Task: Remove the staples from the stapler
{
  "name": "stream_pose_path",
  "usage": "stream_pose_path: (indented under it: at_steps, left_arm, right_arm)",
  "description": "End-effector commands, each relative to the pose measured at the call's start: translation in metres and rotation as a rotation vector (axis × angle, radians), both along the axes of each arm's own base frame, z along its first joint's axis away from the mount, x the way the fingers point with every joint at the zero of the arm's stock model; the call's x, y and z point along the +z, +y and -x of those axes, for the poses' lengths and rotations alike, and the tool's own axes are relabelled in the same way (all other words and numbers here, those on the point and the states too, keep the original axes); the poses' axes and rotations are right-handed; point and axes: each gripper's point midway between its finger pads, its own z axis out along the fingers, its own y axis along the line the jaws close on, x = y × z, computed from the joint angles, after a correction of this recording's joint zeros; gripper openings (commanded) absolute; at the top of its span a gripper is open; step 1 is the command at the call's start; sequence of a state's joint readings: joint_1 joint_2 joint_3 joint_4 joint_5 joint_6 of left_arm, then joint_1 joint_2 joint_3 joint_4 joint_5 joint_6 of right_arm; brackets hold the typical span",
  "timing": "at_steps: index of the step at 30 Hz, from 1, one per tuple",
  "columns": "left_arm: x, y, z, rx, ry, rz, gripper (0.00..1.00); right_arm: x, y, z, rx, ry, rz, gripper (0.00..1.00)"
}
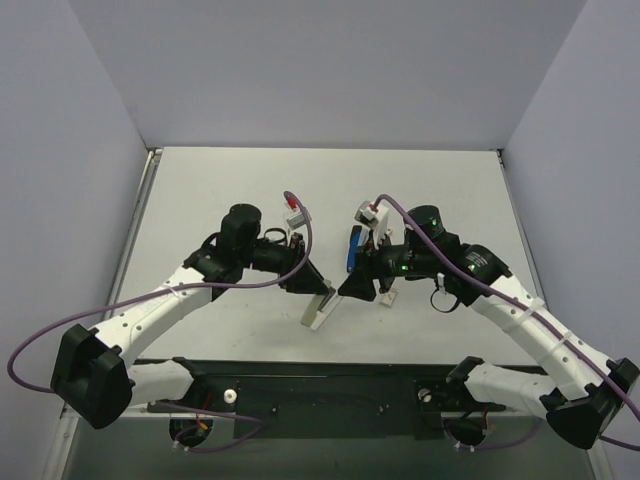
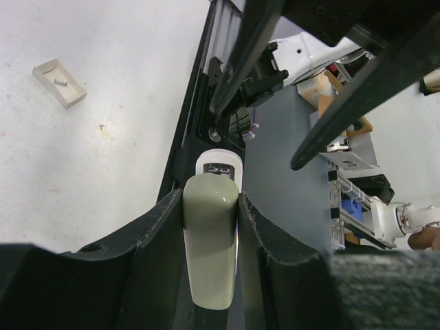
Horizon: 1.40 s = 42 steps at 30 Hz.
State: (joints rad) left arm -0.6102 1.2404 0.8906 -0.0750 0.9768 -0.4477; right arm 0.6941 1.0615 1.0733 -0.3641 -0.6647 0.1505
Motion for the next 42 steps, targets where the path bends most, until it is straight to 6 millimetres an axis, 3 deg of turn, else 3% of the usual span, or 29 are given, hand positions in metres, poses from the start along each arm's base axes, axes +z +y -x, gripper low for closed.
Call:
stream_pose_path:
  at_steps: [1, 12, 24, 28, 42]
  left_arm:
    - [0.031, 0.001, 0.016, -0.071, -0.104, 0.093, 0.00]
    - [0.044, 0.002, 0.027, -0.113, -0.158, 0.142, 0.00]
    - [0.050, 0.003, 0.032, -0.126, -0.175, 0.166, 0.00]
    - [0.051, 0.003, 0.031, -0.122, -0.179, 0.170, 0.00]
    - [0.052, 0.004, 0.031, -0.117, -0.185, 0.172, 0.00]
  right_arm:
    - [0.014, 0.009, 0.009, 0.078, 0.017, -0.052, 0.49]
    - [0.022, 0.021, 0.019, 0.176, 0.061, -0.100, 0.46]
    - [0.014, 0.027, 0.024, 0.218, 0.098, -0.097, 0.42]
    - [0.015, 0.029, 0.027, 0.239, 0.104, -0.108, 0.35]
    - [0.008, 0.039, 0.033, 0.285, 0.148, -0.137, 0.25]
